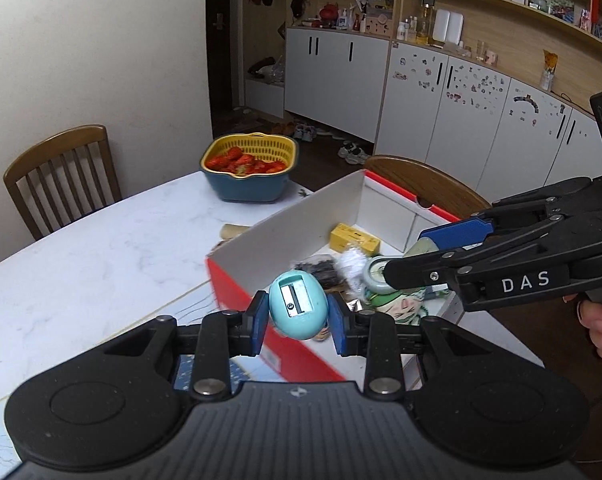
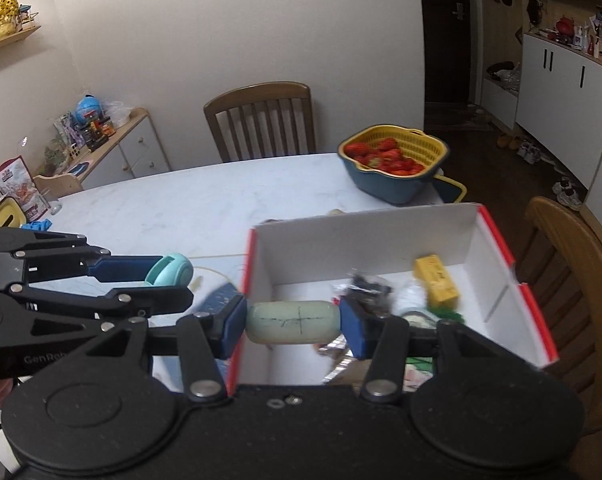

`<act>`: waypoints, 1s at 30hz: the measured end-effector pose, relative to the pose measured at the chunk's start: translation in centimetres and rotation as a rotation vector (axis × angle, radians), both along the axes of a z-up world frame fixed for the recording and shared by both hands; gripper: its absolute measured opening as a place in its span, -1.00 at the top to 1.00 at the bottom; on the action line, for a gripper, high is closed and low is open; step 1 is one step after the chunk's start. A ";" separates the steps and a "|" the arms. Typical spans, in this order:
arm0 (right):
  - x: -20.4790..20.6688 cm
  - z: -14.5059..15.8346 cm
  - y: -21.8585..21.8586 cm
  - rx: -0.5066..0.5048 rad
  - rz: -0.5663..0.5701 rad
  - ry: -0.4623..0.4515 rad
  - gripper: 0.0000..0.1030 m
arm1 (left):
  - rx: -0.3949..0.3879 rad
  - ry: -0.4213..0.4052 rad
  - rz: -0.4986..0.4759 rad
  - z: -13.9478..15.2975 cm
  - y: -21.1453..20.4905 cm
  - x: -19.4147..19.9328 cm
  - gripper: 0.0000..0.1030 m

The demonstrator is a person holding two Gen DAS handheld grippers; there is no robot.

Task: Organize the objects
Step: 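Carry the teal sharpener and green eraser over the shoebox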

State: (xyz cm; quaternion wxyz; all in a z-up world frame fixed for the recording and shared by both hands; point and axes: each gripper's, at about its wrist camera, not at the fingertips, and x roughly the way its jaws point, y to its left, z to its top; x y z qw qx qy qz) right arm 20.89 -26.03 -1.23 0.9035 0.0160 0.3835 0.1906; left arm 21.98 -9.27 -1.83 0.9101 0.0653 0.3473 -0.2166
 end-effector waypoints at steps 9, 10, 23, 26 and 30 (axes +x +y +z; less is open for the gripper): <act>1.8 -1.0 -4.2 -0.039 -0.022 -0.004 0.05 | 0.010 0.031 0.004 -1.5 -4.5 1.7 0.39; 2.2 -1.1 -4.6 -0.041 -0.026 -0.003 0.05 | 0.016 0.034 0.003 -1.8 -5.0 2.0 0.39; 8.7 -5.1 -6.7 -0.081 -0.071 0.064 0.05 | 0.066 0.130 0.000 -5.2 -10.3 6.1 0.39; 10.4 -6.1 -6.7 -0.081 -0.091 0.090 0.05 | 0.079 0.155 0.008 -6.2 -11.0 7.1 0.39; 12.8 -7.3 -6.5 -0.076 -0.108 0.121 0.04 | 0.089 0.197 0.031 -7.4 -11.5 8.3 0.39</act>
